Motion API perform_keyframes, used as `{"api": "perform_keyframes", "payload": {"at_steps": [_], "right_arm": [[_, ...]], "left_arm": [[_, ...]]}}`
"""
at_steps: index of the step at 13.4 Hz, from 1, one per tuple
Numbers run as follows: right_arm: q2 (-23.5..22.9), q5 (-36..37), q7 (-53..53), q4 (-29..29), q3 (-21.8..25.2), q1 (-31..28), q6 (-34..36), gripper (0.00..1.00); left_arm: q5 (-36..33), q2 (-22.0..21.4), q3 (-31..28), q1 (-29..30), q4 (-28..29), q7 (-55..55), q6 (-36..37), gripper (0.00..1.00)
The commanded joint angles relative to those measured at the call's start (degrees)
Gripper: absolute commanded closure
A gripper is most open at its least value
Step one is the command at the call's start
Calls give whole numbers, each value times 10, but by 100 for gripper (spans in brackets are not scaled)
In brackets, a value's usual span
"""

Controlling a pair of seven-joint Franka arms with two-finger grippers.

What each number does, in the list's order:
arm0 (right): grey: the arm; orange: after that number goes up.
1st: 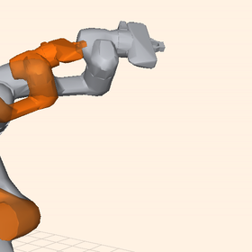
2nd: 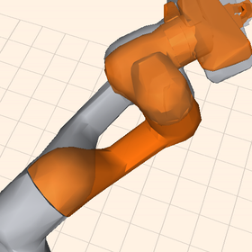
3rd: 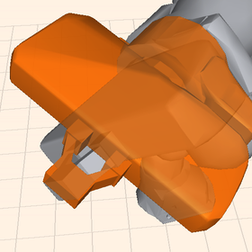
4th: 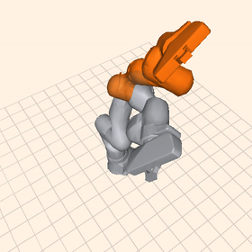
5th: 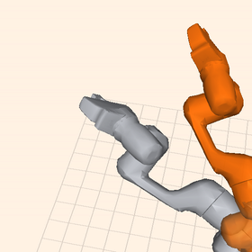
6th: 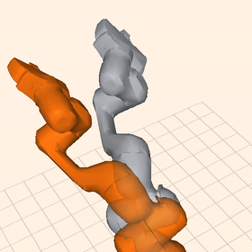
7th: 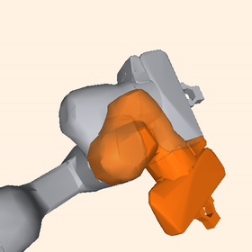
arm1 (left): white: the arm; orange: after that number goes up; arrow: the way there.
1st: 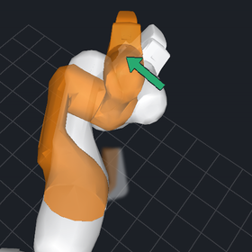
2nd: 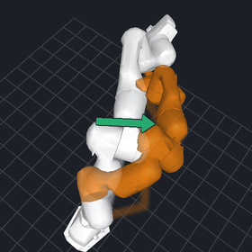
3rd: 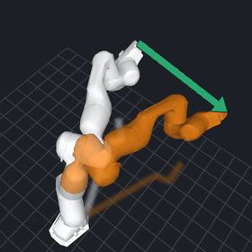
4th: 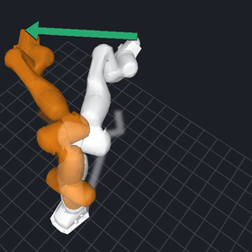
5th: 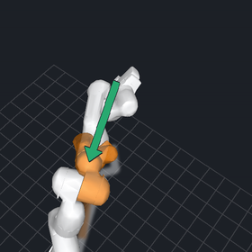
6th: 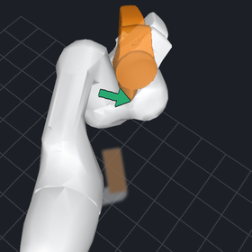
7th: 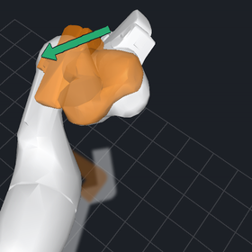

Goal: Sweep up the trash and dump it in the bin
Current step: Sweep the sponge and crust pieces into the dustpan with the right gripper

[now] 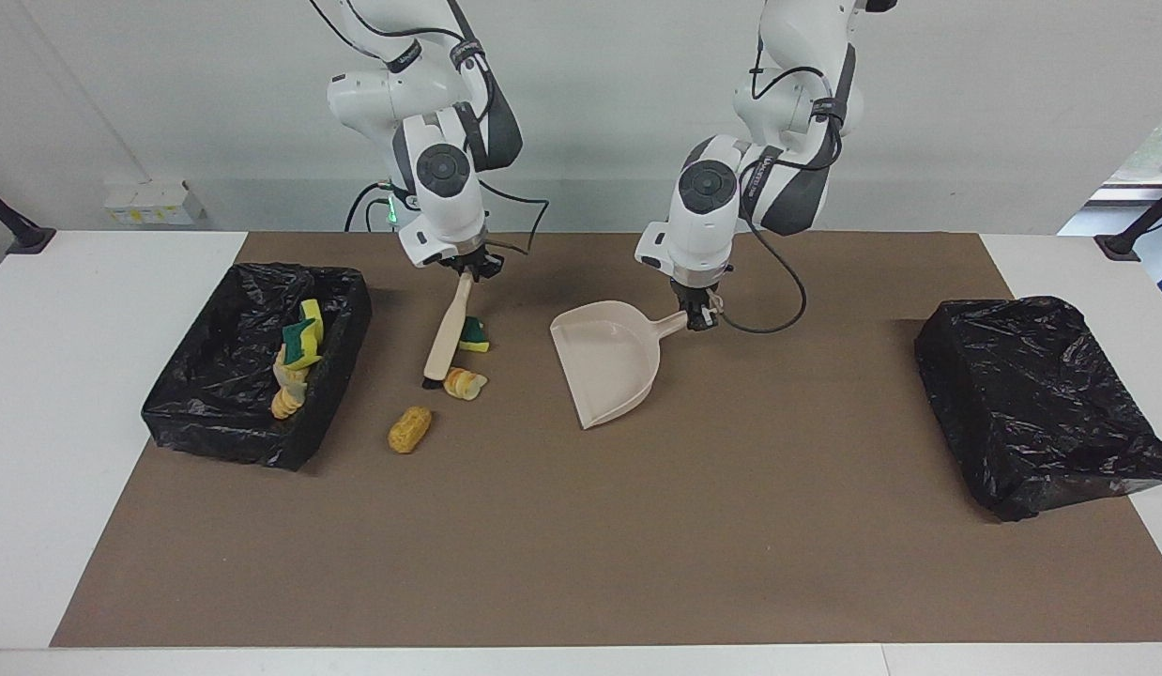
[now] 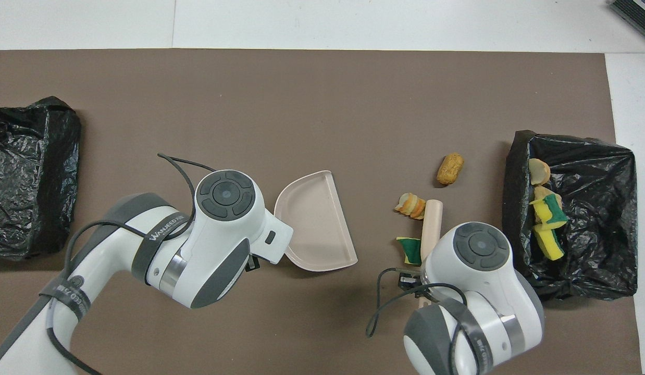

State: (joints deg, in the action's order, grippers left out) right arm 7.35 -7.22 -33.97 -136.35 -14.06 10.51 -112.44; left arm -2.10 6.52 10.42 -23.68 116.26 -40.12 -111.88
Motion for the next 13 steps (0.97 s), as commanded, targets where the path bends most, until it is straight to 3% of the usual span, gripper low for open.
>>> {"api": "perform_keyframes", "payload": {"at_steps": [1,3,5,9,13], "right_arm": [[-62,-38,0,98,-2,15,6,100],[-82,-41,0,133,-2,29,6,100],[-81,-43,18,130,-2,29,16,100],[-81,-30,164,131,3,15,52,100],[-95,32,223,158,2,7,51,100]], "left_arm": [[-11,-15,-6,-6,23,9,-25,100],[-11,-18,-6,-7,37,10,-50,100],[-11,-18,-6,-7,57,11,-75,100],[-10,-21,-5,-7,71,14,-97,100],[-10,-21,-5,-7,71,18,-103,100]]}}
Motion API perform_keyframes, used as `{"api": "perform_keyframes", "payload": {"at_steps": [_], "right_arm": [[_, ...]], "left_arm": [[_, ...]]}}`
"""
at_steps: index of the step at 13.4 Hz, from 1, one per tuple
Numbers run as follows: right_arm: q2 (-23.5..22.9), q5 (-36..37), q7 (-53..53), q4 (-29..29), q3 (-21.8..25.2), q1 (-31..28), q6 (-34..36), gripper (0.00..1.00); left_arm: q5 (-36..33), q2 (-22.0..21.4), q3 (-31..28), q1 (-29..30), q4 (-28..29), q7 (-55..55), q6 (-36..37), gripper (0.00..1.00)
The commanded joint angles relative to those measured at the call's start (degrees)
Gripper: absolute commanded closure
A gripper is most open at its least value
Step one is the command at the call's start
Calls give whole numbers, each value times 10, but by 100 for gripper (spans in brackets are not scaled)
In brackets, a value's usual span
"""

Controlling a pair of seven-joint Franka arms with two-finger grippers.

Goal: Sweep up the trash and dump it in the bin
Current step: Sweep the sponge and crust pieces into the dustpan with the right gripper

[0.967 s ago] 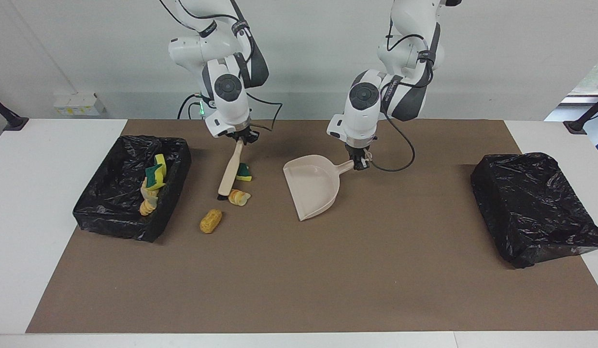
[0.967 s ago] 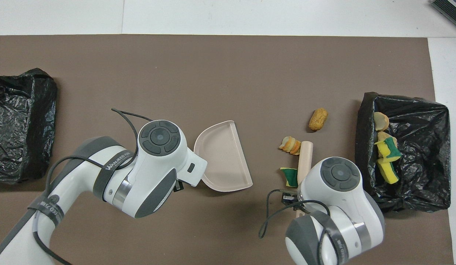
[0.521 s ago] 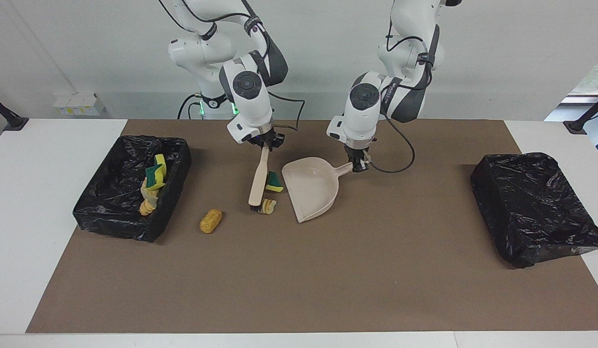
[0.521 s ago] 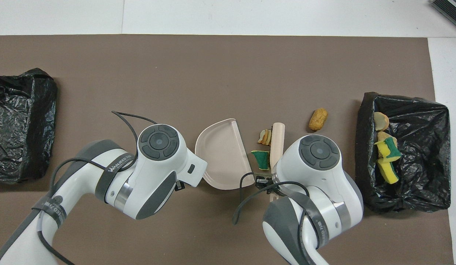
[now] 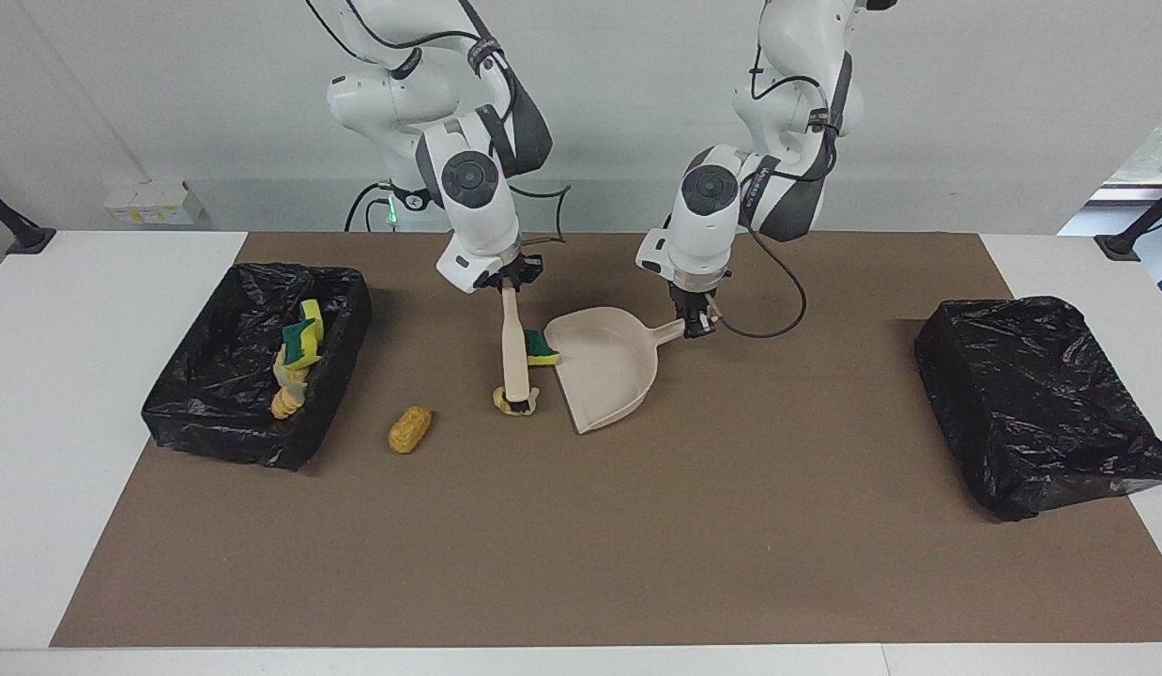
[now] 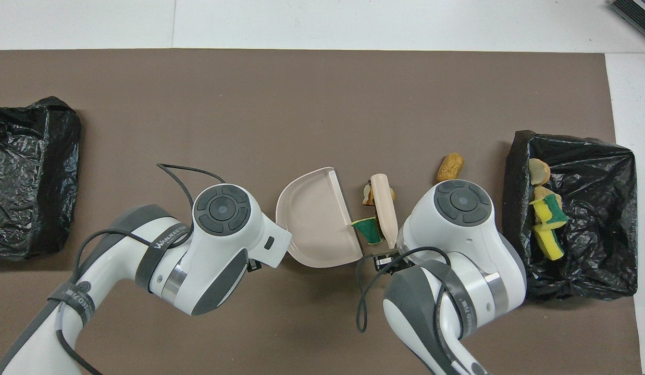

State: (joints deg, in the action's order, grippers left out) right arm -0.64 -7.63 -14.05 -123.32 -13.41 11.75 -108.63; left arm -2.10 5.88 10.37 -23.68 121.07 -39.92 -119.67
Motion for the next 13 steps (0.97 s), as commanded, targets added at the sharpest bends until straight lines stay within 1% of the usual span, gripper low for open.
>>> {"api": "perform_keyframes", "payload": {"at_steps": [1,3,5,8,9,10,13], "right_arm": [[-16,56,25,38,-5,-4,12,100],[-22,59,30,62,-5,-17,11,100],[-24,57,32,59,-5,-20,3,100],[-24,57,84,49,-4,-65,3,100],[-22,57,97,41,-5,-71,3,100],[-20,53,100,36,-5,-70,-2,100],[-39,46,95,30,-6,-64,-37,100]], "left_arm": [[-10,-14,-4,-7,22,17,-25,100],[-10,-14,-4,-7,23,17,-25,100],[-10,-13,-4,-7,23,17,-25,100],[-10,-11,-4,-7,23,17,-25,100],[-10,-11,-4,-7,23,17,-25,100],[-10,-11,-4,-7,23,17,-25,100],[-10,-11,-4,-6,23,17,-26,100]]}}
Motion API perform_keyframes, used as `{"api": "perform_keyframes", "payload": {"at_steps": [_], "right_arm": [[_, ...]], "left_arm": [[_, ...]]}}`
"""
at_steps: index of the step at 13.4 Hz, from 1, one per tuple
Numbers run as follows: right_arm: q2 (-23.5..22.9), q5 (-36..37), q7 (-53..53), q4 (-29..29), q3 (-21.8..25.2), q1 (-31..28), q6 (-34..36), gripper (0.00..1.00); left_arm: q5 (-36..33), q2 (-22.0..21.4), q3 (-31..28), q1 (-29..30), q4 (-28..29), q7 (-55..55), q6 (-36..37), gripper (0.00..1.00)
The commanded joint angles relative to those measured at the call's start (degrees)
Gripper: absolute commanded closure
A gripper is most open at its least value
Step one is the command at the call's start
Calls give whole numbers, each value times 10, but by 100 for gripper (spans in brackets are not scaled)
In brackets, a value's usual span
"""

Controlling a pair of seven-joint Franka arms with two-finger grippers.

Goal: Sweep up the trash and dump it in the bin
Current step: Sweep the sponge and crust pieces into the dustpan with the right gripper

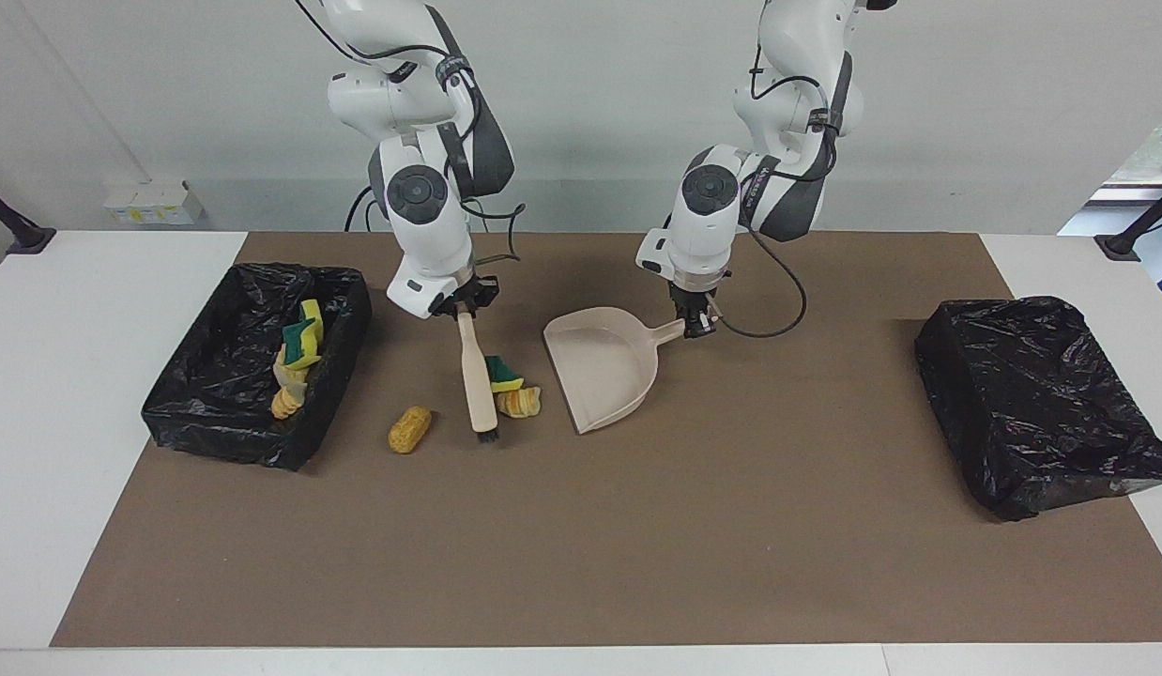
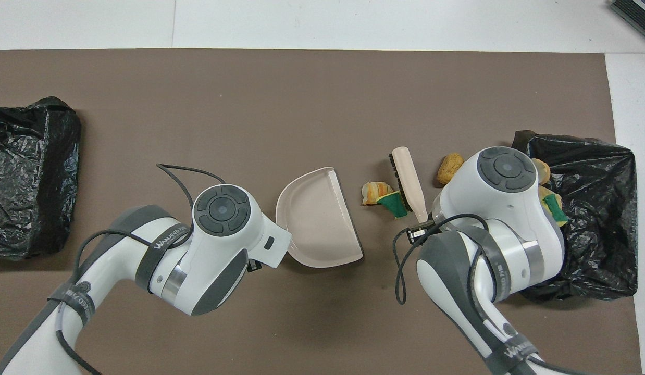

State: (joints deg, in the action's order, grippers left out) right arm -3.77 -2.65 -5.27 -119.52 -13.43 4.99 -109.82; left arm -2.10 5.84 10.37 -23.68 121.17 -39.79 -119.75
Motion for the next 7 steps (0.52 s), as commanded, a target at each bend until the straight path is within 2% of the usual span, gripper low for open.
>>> {"api": "perform_keyframes", "payload": {"at_steps": [1,5,7], "right_arm": [[-22,-16,9,-8,-6,3,-28,100],[-24,-42,11,-8,-8,28,-10,100],[-21,-85,1,-8,-8,63,-22,100]], "left_arm": [[-10,-11,-4,-6,23,16,-25,100],[-10,-12,-4,-7,26,16,-25,100],[-10,-13,-4,-7,29,15,-25,100]]}}
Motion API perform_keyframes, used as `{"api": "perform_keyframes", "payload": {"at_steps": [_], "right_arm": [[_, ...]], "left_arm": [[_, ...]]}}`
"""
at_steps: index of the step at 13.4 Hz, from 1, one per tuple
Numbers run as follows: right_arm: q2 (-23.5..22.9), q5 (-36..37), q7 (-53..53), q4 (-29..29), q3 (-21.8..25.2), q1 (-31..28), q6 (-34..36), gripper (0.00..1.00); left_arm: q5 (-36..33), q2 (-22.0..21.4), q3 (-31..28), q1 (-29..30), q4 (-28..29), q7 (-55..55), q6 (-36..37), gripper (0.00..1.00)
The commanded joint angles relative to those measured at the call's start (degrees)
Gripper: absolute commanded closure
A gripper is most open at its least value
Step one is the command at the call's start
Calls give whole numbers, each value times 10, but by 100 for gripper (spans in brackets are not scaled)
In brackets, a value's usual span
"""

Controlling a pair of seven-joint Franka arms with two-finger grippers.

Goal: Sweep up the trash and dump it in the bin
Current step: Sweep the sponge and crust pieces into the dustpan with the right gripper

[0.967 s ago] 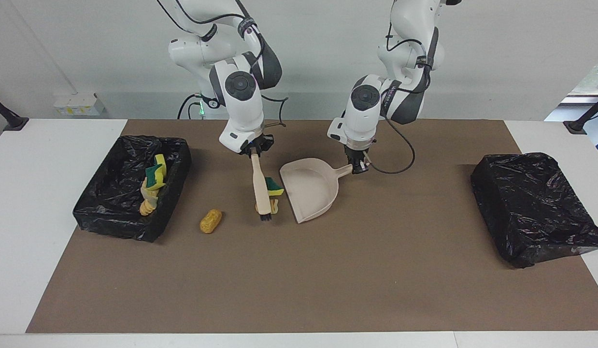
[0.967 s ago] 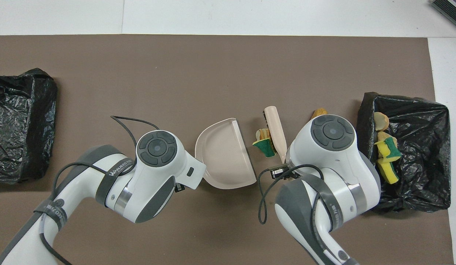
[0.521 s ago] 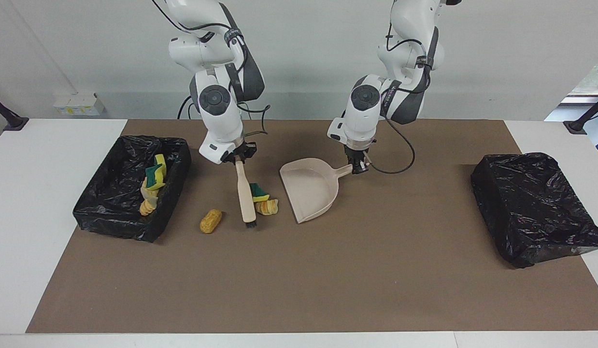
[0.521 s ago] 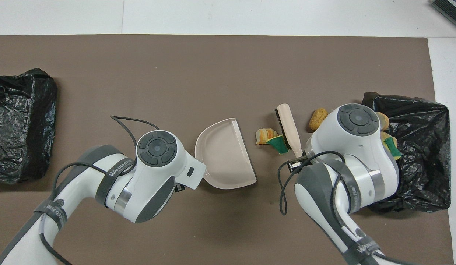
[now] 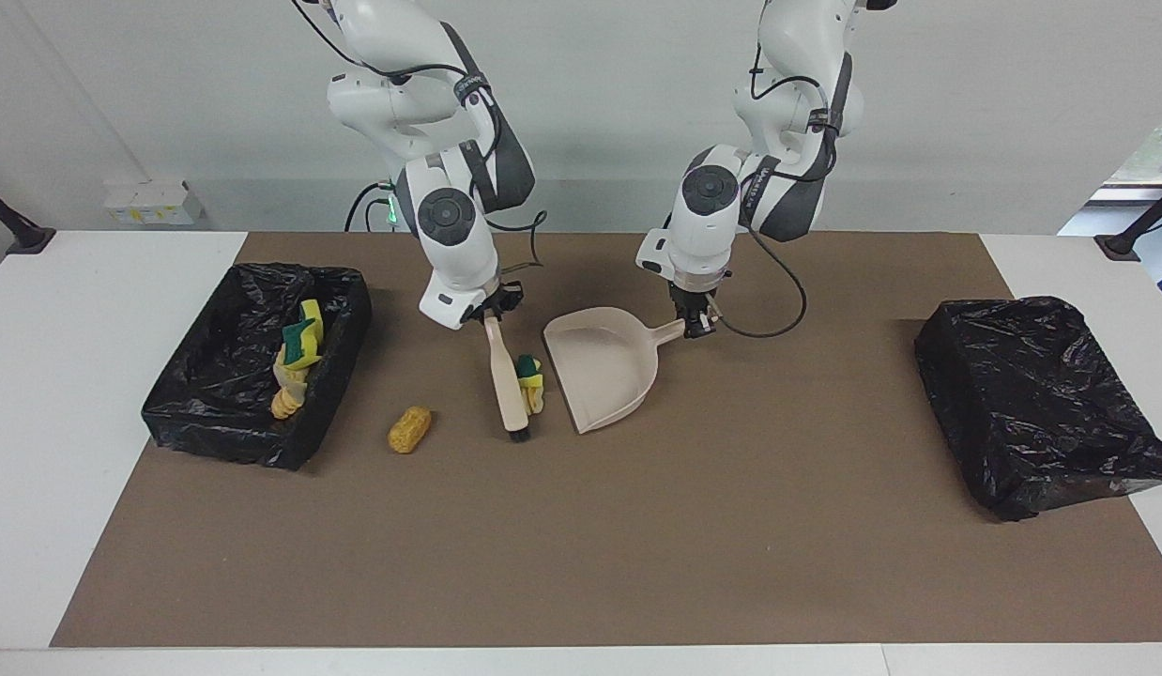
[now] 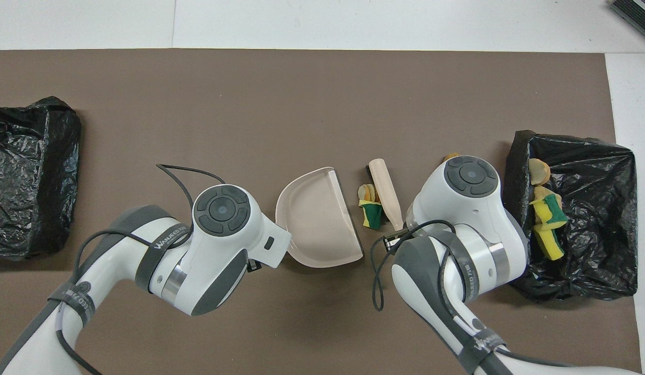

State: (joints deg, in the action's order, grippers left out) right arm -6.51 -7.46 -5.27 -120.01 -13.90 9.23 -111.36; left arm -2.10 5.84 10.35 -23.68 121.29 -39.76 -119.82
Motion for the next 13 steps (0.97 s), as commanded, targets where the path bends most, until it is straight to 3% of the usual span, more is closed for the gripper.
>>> {"api": "perform_keyframes", "payload": {"at_steps": [1,4,13], "right_arm": [[4,-74,-27,-2,-3,40,-12,100],[-12,-88,-140,2,-3,97,-60,100],[20,-82,-93,21,3,53,-25,100]], "left_arm": [[-10,-13,-4,-7,28,14,-25,100],[-10,-8,-4,-7,30,15,-33,100],[-10,-6,-5,1,39,16,-54,100]]}}
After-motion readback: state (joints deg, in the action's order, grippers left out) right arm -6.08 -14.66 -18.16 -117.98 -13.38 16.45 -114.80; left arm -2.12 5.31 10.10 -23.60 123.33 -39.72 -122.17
